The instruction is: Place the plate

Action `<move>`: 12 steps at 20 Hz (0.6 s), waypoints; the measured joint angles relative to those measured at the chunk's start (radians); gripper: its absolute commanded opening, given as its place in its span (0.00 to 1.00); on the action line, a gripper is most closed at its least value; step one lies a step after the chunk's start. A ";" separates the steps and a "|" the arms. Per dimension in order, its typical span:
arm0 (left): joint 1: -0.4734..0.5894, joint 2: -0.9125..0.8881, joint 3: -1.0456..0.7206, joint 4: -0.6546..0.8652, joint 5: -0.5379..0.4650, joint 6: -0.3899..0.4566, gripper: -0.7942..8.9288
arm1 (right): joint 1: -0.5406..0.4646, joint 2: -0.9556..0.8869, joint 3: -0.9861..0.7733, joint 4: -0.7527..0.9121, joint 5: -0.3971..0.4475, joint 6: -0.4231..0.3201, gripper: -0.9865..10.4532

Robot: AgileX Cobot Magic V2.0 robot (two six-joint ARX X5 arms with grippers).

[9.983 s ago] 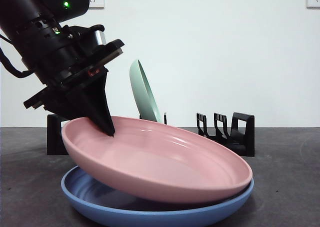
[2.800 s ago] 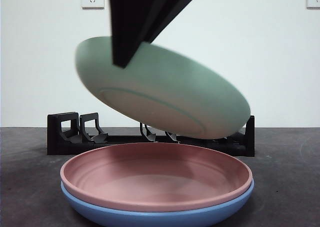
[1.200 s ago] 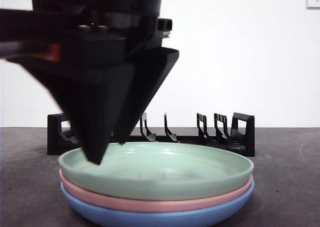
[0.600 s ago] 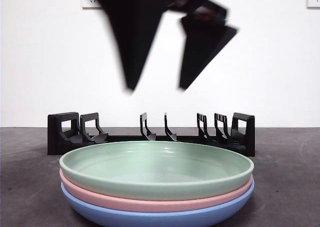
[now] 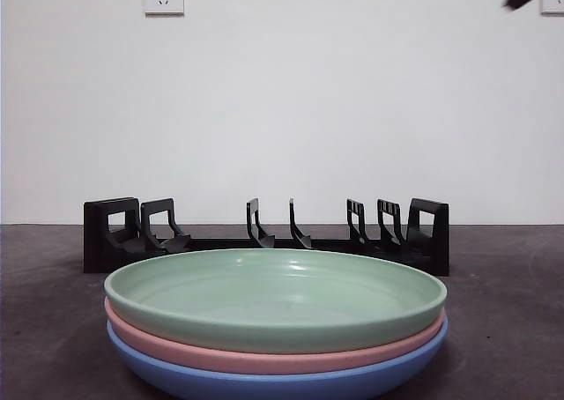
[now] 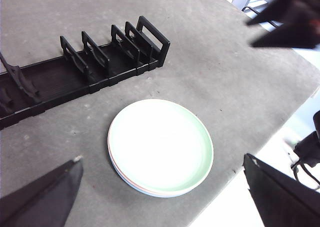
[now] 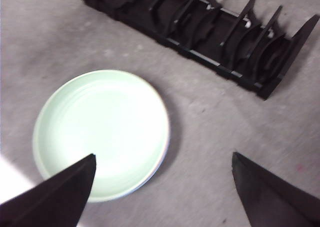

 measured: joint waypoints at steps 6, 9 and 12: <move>0.000 0.050 0.000 0.000 0.000 -0.015 0.59 | -0.046 -0.343 -0.125 -0.018 -0.113 0.008 0.47; 0.000 0.049 0.000 0.000 0.000 -0.019 0.59 | -0.046 -0.446 -0.125 -0.029 -0.113 0.016 0.47; 0.000 0.048 0.000 0.000 0.000 -0.019 0.59 | -0.046 -0.495 -0.125 -0.033 -0.113 0.017 0.46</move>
